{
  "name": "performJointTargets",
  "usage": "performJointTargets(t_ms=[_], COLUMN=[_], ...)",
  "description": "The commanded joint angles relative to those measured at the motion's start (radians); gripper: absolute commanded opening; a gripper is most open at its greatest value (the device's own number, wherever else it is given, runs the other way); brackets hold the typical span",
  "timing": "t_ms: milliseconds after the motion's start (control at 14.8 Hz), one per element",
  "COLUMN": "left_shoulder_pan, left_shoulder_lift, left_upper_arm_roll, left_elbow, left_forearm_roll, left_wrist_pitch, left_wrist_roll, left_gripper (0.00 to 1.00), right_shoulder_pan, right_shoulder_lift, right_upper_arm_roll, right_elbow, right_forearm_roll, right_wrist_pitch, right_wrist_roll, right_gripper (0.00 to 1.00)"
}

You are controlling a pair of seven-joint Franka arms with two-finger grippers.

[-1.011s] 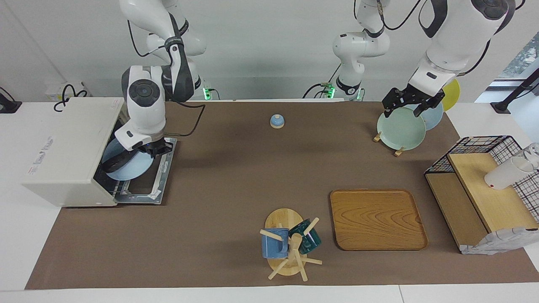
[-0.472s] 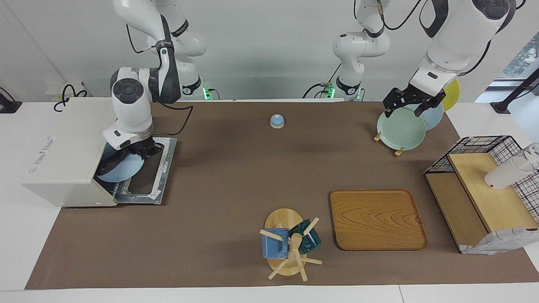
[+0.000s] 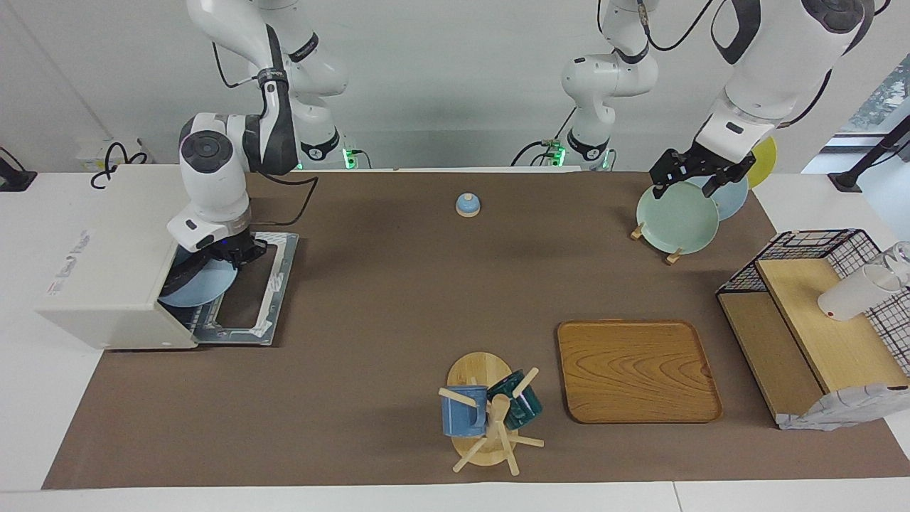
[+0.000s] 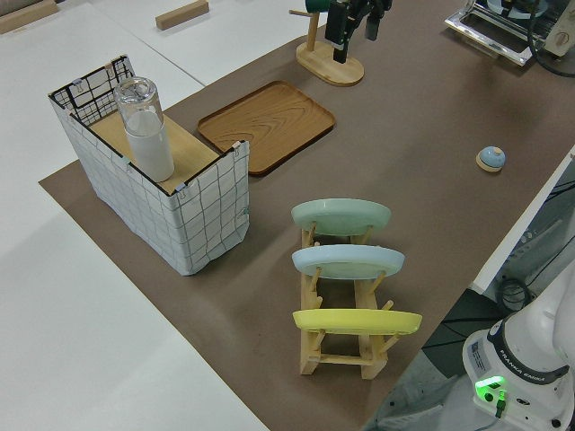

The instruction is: Put eggplant into oven

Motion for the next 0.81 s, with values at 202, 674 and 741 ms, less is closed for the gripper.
performJointTargets(t_ms=[202, 674, 741], left_shoulder_pan=[0.031, 0.031, 0.031], left_shoulder_lift=[-0.011, -0.016, -0.016], left_upper_arm_roll=[-0.024, -0.017, -0.015], left_elbow=[0.001, -0.002, -0.002], left_forearm_roll=[0.017, 0.016, 0.016], left_wrist_pitch=[-0.011, -0.011, -0.011], left_wrist_roll=[0.011, 0.008, 0.008], left_gripper=[1.0, 1.0, 1.0], right_shoulder_pan=[-0.013, 0.056, 0.071], right_shoulder_lift=[-0.011, -0.014, -0.013], right_upper_arm_roll=[0.018, 0.027, 0.03], right_elbow=[0.001, 0.079, 0.079], right_forearm_roll=[-0.004, 0.016, 0.044], right_wrist_pitch=[0.023, -0.057, -0.042], right_wrist_roll=[-0.051, -0.051, -0.048], right_gripper=[0.09, 0.12, 0.06])
